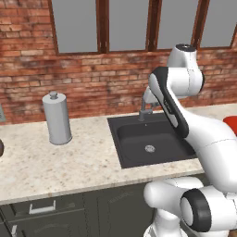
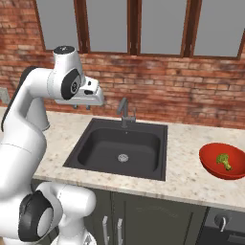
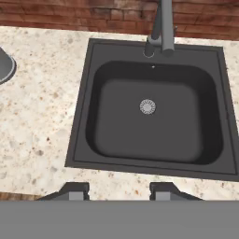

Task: Move the glass cup from next to the sink to the open cabinet. Then, move the bowl with the broccoli to the fridge to clear the area for faucet cleaning.

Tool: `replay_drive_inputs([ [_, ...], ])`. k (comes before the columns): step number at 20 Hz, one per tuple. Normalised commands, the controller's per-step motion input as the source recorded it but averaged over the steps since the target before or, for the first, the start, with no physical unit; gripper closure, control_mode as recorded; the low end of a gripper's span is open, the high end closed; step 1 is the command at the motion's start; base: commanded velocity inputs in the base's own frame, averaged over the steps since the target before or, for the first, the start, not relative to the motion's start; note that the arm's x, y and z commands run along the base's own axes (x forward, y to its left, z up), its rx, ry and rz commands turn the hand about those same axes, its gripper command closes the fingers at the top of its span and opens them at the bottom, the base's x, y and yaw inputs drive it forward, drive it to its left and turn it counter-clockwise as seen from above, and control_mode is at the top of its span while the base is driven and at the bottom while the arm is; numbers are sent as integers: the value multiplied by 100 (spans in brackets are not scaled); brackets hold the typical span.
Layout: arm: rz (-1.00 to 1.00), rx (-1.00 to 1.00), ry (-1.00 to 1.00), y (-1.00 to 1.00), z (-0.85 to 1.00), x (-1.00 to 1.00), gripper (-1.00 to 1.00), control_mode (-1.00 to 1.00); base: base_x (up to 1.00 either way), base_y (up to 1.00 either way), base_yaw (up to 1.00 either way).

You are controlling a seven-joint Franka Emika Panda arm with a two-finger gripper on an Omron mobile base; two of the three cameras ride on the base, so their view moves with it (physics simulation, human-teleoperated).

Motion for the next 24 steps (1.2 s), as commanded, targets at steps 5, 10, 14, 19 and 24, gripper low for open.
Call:
replay_drive_inputs([
  [5, 0, 1, 1, 0, -4, -10, -100, -100, 0, 0, 0],
  [10, -1, 1, 0, 0, -2, -9, -100, -100, 0, 0, 0],
  [14, -9, 5, 0, -59, 0, -43, -100, -100, 0, 0, 0],
  [19, -4, 1, 0, -18, 0, -5, -100, 100, -9, -80, -15],
  [24, 0, 0, 0, 0, 0, 0, -100, 100, 3, -94, -9],
])
